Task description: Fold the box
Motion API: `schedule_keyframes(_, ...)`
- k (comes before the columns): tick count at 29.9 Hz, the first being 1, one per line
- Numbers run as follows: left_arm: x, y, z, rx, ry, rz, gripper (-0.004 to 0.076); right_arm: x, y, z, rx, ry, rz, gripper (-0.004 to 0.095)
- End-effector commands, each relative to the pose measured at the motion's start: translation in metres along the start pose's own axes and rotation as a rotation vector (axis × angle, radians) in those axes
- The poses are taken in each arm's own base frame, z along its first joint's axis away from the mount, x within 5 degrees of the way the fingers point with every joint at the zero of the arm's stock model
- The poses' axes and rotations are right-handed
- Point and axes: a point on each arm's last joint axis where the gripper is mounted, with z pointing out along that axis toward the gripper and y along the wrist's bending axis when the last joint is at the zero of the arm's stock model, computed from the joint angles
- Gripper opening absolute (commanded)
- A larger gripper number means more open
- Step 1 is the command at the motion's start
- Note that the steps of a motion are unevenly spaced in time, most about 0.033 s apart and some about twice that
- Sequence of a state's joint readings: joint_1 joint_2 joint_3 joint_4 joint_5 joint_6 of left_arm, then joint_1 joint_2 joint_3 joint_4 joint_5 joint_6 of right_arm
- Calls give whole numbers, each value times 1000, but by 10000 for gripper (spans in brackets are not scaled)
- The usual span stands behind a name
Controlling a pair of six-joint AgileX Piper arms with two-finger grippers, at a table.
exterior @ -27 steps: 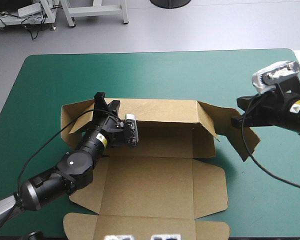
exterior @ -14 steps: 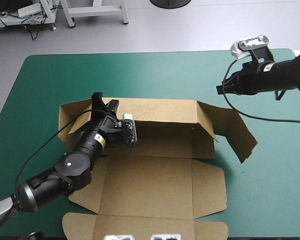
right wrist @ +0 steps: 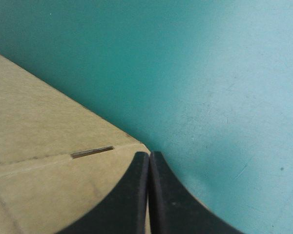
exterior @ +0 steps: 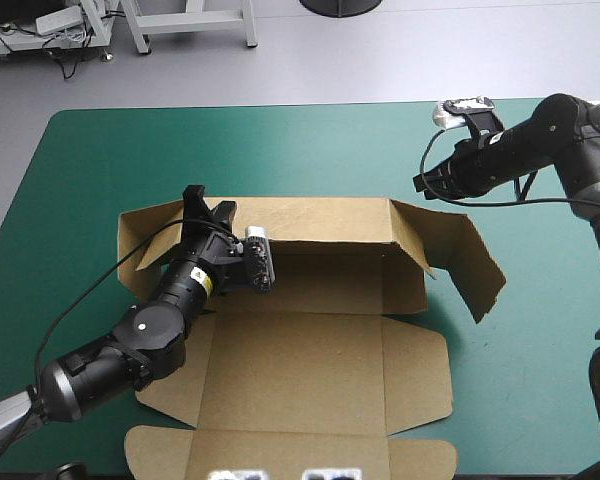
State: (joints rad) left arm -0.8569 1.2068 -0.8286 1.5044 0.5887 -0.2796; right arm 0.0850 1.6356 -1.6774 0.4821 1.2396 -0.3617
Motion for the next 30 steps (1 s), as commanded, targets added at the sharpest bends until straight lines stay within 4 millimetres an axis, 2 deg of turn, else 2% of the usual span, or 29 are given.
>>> schedule_keyframes(1,1,10,1,-47,40,-9,-8,0,14,-19,-39,-47,-25,-20)
schedule_keyframes(5,1,4,8,-33,78,9,-8,14,12,-6,-72,8,-8,-20)
schedule_keyframes(9,0,3,9,-28,80,14,-8,37,12,10,-125,74,-31,-20)
schedule_keyframes(13,0,3,10,-36,84,23,-8,49,20,11,-194,65,-71,-20)
schedule_keyframes(21,0,15,9,-90,98,-82,-8,39,28,-15,-158,-10,-84,-20)
schedule_keyframes(30,2,16,8,-100,119,-84,-8,40,28,-14,-149,3,-54,-20)
